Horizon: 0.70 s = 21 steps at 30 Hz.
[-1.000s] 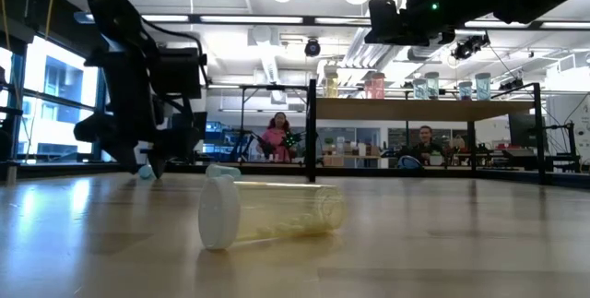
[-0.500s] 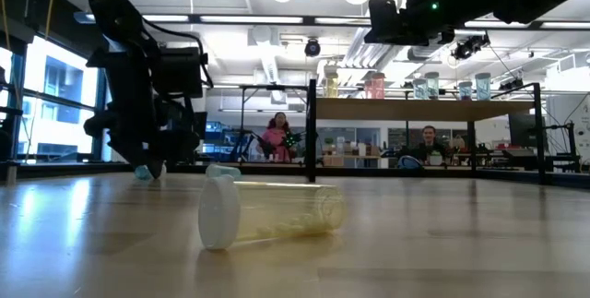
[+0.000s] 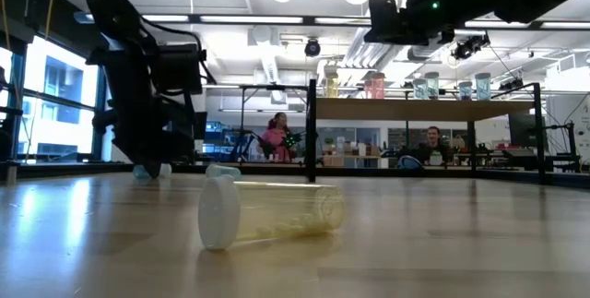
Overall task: Pick and place medicine bottles onto shelf by color
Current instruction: Put the blue pill bottle on the shelf aligned with the other blue pill bottle
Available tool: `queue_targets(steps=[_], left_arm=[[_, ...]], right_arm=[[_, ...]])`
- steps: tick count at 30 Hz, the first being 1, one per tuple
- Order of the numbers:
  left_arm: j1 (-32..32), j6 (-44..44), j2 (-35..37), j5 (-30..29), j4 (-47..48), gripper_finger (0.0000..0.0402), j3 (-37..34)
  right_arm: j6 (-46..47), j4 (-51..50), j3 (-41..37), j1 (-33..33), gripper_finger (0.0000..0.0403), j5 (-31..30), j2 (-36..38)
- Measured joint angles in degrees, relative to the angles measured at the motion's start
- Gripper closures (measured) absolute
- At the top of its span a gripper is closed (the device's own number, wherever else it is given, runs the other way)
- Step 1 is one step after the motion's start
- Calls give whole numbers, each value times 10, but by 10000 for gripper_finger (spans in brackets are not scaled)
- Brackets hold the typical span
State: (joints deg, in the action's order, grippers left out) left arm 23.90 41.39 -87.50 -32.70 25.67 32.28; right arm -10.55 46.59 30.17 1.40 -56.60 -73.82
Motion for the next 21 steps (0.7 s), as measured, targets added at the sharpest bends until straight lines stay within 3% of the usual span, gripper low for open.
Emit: queue_targets(steps=[9, 15, 21], left_arm=[[-28, -112, 99, 86, -1, 307, -2], [-67, -183, 166, 101, -52, 307, -1], [-106, -225, 210, 159, -132, 307, -1]], right_arm=[[0, -30, 26, 44, 198, 38, 0], [21, -157, 78, 74, 198, 78, 0], [88, -259, 124, 93, 198, 168, 0]])
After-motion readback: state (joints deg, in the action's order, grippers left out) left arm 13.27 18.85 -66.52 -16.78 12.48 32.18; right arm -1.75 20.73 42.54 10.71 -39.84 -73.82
